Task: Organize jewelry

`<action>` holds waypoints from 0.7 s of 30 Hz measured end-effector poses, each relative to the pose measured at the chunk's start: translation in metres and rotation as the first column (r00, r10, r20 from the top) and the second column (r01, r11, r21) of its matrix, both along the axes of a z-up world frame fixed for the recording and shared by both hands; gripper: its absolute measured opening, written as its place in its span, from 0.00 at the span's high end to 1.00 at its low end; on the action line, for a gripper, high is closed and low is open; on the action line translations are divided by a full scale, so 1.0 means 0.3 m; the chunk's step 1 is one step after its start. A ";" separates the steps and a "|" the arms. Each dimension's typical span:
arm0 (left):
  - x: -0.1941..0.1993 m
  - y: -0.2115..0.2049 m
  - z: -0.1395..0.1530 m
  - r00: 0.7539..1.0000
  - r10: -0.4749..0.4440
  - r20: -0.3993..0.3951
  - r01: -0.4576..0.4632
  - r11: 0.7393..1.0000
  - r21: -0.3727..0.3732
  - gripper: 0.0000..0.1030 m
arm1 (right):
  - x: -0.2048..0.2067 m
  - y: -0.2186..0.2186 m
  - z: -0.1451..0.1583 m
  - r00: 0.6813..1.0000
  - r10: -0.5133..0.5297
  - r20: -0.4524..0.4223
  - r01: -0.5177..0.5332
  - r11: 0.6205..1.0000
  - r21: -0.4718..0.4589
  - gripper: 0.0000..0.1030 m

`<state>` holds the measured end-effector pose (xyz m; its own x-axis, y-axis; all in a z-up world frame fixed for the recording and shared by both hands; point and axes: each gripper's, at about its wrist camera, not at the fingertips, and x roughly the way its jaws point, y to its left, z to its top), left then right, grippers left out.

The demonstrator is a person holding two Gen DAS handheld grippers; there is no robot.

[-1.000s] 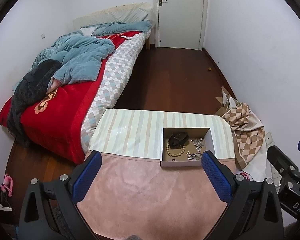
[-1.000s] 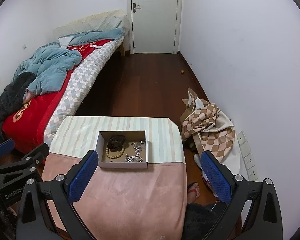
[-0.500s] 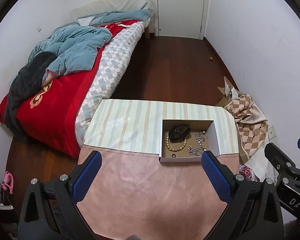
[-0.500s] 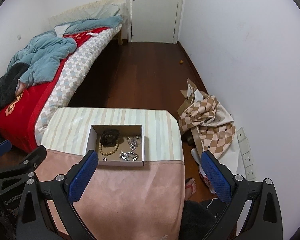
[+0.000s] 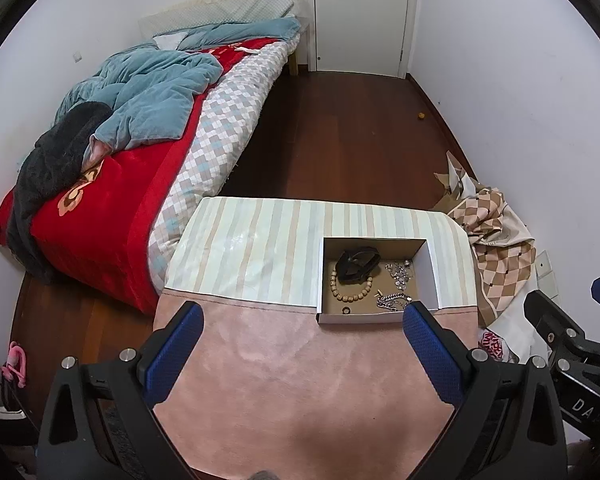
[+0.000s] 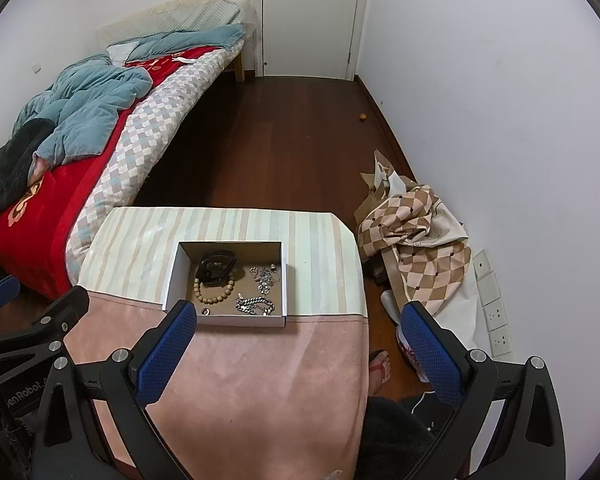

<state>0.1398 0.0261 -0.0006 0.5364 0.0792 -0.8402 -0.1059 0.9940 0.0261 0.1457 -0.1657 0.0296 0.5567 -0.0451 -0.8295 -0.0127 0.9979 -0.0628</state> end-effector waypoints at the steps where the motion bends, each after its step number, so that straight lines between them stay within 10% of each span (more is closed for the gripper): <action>1: -0.001 -0.002 0.001 1.000 0.002 0.000 -0.002 1.000 0.000 0.01 | -0.001 0.000 0.000 1.000 0.000 0.000 0.000 1.000 0.000 0.00; 21: -0.016 0.007 0.002 1.000 0.002 0.000 -0.002 1.000 0.012 0.01 | -0.022 -0.012 -0.014 1.000 -0.001 -0.017 0.001 1.000 0.006 0.00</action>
<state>0.1352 0.0282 0.0000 0.5362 0.0901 -0.8392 -0.1080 0.9934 0.0376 0.1391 -0.1695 0.0255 0.5428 -0.0403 -0.8389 -0.0127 0.9983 -0.0562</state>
